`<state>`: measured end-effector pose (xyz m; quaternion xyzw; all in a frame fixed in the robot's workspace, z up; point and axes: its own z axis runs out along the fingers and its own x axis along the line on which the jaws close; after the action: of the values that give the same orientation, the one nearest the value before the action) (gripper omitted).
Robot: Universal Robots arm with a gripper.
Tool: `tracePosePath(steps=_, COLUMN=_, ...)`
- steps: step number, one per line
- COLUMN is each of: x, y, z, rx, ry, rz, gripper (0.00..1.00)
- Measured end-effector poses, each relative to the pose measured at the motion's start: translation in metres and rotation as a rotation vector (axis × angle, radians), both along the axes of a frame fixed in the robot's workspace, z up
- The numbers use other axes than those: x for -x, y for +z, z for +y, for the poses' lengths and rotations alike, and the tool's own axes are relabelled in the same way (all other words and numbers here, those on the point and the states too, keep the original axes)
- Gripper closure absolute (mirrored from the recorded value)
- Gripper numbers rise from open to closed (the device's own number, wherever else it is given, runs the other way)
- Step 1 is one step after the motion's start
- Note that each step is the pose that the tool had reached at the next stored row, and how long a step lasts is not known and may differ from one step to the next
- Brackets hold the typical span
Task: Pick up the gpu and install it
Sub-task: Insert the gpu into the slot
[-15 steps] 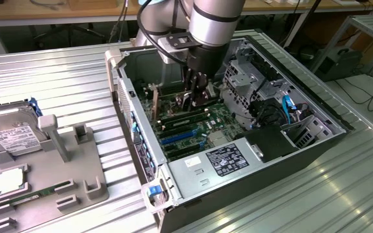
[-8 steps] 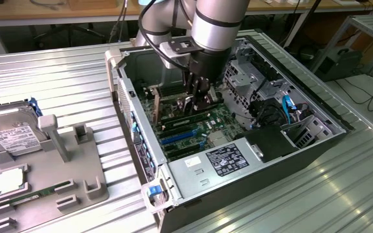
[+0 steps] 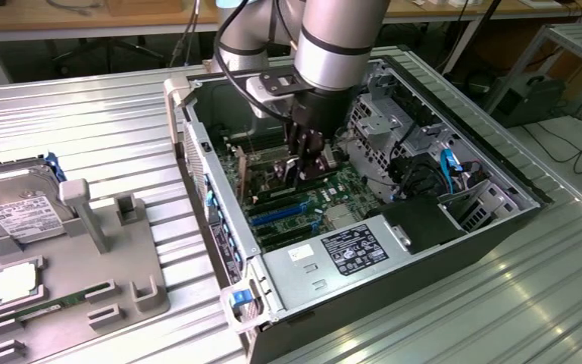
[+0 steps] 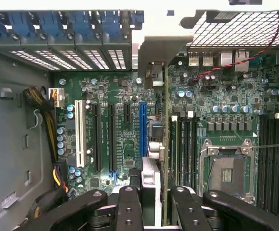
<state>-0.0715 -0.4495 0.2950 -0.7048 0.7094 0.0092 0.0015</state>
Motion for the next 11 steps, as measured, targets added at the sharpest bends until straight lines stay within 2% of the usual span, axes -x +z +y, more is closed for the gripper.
tracePosePath(steps=11, x=0.003, y=-0.0144, z=-0.0052, rx=-0.0001, ry=0.000, rz=-0.0001, gripper=0.72)
